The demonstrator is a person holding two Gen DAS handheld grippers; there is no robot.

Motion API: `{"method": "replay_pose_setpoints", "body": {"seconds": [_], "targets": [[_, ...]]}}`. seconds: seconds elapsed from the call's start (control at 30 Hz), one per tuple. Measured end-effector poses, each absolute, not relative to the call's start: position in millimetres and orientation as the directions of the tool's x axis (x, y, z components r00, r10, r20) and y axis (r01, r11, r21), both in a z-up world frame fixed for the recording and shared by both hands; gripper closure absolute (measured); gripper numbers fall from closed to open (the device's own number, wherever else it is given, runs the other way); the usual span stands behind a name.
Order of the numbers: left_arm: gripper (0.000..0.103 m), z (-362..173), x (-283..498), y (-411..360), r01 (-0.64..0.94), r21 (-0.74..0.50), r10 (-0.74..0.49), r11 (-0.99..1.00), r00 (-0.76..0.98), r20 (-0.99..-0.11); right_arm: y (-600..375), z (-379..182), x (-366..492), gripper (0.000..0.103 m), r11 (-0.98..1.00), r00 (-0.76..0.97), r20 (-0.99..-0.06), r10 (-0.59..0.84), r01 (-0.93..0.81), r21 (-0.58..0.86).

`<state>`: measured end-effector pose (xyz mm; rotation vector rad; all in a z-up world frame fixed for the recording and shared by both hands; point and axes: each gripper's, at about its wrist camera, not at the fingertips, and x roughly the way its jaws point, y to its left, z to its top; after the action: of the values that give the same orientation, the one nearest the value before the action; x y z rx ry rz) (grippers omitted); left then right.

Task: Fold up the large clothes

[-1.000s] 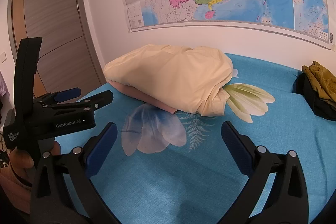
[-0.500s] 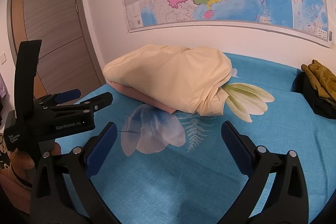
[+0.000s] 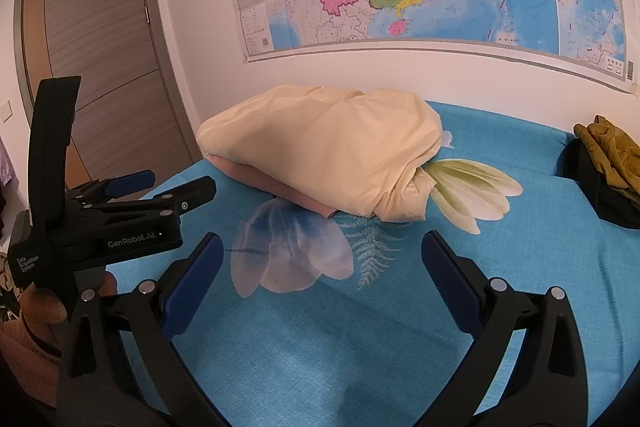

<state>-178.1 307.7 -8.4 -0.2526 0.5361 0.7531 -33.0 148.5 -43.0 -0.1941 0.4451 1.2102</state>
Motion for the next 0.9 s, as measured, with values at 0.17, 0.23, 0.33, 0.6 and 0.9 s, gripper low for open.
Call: {"method": "replay_pose_setpoints", "body": {"seconds": [0.17, 0.23, 0.33, 0.6, 0.9], "targets": [[0.007, -8.3, -177.4, 308.4, -0.703, -0.032, 0.576, 0.710, 0.607, -0.548, 148.9, -42.0, -33.4, 0.006, 0.349, 0.277, -0.434, 0.857, -0.933, 0.092], [0.007, -8.5, -177.2, 308.1, -0.702, -0.031, 0.575, 0.712, 0.607, -0.548, 148.8, -41.6, -34.0, 0.006, 0.348, 0.277, -0.433, 0.858, -0.933, 0.092], [0.007, -8.1, -176.5, 308.9, -0.699, -0.032, 0.572, 0.714, 0.609, -0.549, 149.8, -42.4, -34.5, 0.006, 0.347, 0.277, -0.435, 0.857, -0.934, 0.089], [0.007, -8.7, -174.6, 309.4, -0.697, -0.031, 0.569, 0.717, 0.610, -0.551, 151.5, -44.0, -32.7, 0.006, 0.344, 0.272, -0.440, 0.856, -0.934, 0.093], [0.007, -10.5, -172.4, 308.5, -0.695, -0.029, 0.567, 0.719, 0.610, -0.554, 152.9, -46.8, -31.9, 0.006, 0.346, 0.270, -0.445, 0.854, -0.933, 0.097]]}}
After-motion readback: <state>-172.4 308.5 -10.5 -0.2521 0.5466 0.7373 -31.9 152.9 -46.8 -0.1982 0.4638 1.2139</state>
